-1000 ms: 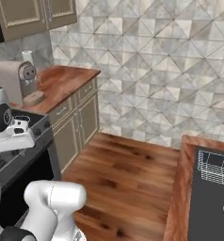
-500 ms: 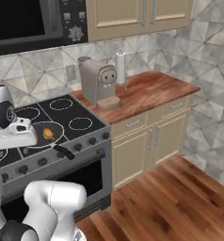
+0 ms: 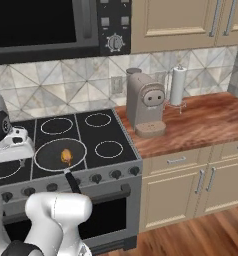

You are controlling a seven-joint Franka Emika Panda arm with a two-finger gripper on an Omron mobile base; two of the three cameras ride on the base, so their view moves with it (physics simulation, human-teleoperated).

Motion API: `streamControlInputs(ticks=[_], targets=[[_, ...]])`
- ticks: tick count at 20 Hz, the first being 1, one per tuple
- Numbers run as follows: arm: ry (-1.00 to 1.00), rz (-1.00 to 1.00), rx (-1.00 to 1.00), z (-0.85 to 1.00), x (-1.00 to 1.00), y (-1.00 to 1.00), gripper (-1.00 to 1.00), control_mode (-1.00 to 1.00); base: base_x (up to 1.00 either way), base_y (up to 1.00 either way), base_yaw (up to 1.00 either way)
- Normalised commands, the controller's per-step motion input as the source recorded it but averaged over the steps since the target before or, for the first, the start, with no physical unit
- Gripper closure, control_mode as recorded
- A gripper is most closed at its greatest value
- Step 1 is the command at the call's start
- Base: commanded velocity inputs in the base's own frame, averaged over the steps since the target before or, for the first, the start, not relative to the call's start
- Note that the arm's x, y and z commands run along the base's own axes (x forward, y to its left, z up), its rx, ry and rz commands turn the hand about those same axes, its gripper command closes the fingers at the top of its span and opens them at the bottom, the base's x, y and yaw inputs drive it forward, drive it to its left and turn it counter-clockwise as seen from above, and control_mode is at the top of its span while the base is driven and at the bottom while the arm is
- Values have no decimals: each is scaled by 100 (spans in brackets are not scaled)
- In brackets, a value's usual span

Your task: Take the chicken drumsticks from the pan and place one on each plate on the dining counter.

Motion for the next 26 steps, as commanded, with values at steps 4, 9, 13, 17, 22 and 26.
streamControlInputs(ticks=[4, 9, 13, 17, 22, 26], targets=[[0, 0, 0, 0, 0, 0, -100, 100, 36, -8, 7], [0, 0, 0, 0, 0, 0, -100, 100, 1, 0, 0], [0, 0, 0, 0, 0, 0, -100, 100, 0, 0, 0], [0, 0, 0, 0, 0, 0, -100, 100, 0, 0, 0], [0, 0, 0, 0, 0, 0, -100, 100, 0, 0, 0], [0, 0, 0, 0, 0, 0, -100, 100, 0, -8, 0]])
